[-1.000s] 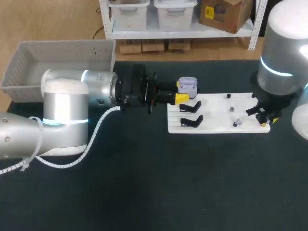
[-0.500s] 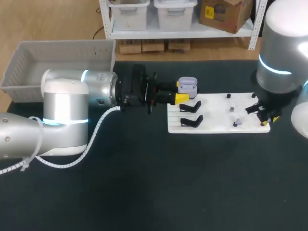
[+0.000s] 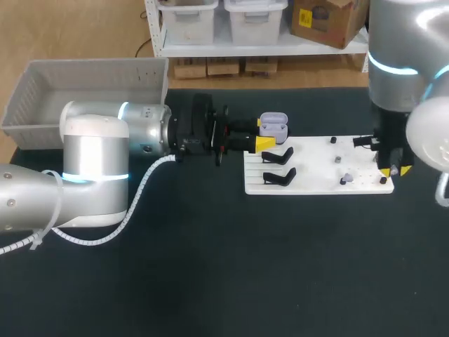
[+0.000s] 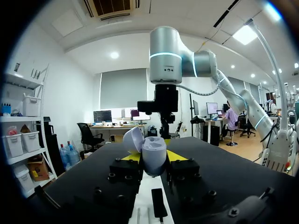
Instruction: Pick up each earbud case from the left stands, insert the matching earbuds, close the lid, and place the case in the box.
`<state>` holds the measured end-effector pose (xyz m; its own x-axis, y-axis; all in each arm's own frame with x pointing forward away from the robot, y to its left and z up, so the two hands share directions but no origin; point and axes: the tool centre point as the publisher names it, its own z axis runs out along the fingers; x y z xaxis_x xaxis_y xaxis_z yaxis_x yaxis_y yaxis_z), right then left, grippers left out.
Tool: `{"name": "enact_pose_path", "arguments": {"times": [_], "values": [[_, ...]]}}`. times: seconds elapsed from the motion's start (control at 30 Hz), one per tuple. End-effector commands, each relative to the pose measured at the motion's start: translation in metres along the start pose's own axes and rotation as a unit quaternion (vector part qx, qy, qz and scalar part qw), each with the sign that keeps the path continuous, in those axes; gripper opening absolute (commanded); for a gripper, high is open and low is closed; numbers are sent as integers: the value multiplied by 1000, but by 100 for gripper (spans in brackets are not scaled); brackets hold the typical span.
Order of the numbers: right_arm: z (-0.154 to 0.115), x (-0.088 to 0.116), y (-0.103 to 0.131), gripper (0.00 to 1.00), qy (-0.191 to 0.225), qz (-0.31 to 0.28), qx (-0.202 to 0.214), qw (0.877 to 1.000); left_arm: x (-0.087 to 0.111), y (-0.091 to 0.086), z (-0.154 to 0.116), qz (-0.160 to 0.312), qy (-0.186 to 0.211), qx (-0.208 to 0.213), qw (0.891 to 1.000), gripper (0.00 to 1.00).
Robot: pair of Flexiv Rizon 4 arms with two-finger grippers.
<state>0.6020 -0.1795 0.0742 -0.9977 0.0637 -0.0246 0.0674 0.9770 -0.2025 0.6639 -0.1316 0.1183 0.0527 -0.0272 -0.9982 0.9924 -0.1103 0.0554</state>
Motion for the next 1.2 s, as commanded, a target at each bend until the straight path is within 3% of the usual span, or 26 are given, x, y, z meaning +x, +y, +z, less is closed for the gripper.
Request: {"name": "enact_pose_path", "arguments": {"times": [0.03, 0.63, 0.87, 1.2], "values": [[-5, 1, 7, 0, 9, 10, -3, 1000, 0, -2, 0, 1, 0, -3, 1000, 0], [-5, 1, 7, 0, 9, 10, -3, 1000, 0, -2, 0, 1, 0, -3, 1000, 0], [-25, 5, 29, 0, 0, 67, -17, 998, 0, -2, 3, 4, 0, -2, 1000, 0], [-53, 9, 34, 0, 9, 156, -20, 988, 2, -11, 22, 16, -15, 12, 1000, 0]]}}
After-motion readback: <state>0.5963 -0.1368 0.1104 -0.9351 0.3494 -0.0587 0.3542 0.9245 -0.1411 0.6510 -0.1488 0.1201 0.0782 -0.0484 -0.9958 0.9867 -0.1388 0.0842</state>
